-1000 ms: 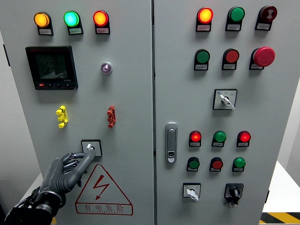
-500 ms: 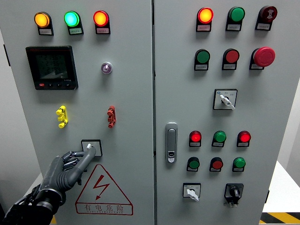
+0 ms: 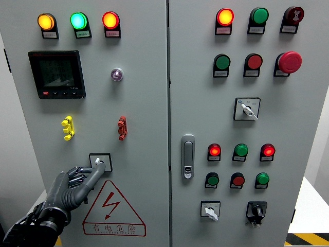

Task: Turn on light switch 1
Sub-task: 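Close the left hand's fingers around the rotary switch knob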

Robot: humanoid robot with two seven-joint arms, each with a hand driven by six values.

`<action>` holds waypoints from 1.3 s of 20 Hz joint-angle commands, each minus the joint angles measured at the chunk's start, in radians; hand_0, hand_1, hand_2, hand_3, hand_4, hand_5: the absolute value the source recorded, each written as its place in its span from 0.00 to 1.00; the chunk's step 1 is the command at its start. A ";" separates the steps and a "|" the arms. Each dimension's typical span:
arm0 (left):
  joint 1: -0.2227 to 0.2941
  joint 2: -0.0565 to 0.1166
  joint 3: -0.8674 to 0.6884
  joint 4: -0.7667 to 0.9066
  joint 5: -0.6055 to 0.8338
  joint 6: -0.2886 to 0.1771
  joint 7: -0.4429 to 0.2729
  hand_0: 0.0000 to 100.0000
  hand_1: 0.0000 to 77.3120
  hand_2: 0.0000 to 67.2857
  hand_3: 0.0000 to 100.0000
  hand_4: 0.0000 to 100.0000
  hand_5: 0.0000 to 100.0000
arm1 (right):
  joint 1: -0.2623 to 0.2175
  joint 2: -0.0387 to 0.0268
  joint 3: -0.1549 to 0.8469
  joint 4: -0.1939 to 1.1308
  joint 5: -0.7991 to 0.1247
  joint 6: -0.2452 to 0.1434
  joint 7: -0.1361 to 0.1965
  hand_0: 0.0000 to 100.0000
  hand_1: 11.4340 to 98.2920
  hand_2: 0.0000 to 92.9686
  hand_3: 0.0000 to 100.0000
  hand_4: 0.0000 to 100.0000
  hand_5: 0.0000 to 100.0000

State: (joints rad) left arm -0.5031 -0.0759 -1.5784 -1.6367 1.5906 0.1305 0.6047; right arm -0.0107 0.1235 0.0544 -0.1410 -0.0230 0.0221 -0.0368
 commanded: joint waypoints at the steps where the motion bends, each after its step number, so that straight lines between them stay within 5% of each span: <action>1: 0.000 -0.001 0.000 0.000 -0.001 0.000 0.001 0.00 0.66 0.73 0.87 1.00 0.89 | 0.000 0.0007 0.001 0.000 0.000 0.001 0.000 0.00 0.09 0.00 0.20 0.19 0.11; 26: -0.017 0.001 0.006 0.008 0.000 0.000 0.014 0.00 0.64 0.77 0.89 1.00 0.93 | 0.000 0.0007 0.001 0.000 0.000 0.001 0.000 0.00 0.10 0.00 0.20 0.19 0.11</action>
State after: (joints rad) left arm -0.5195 -0.0753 -1.5726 -1.6298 1.5906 0.1304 0.6181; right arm -0.0107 0.1232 0.0548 -0.1411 -0.0230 0.0225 -0.0368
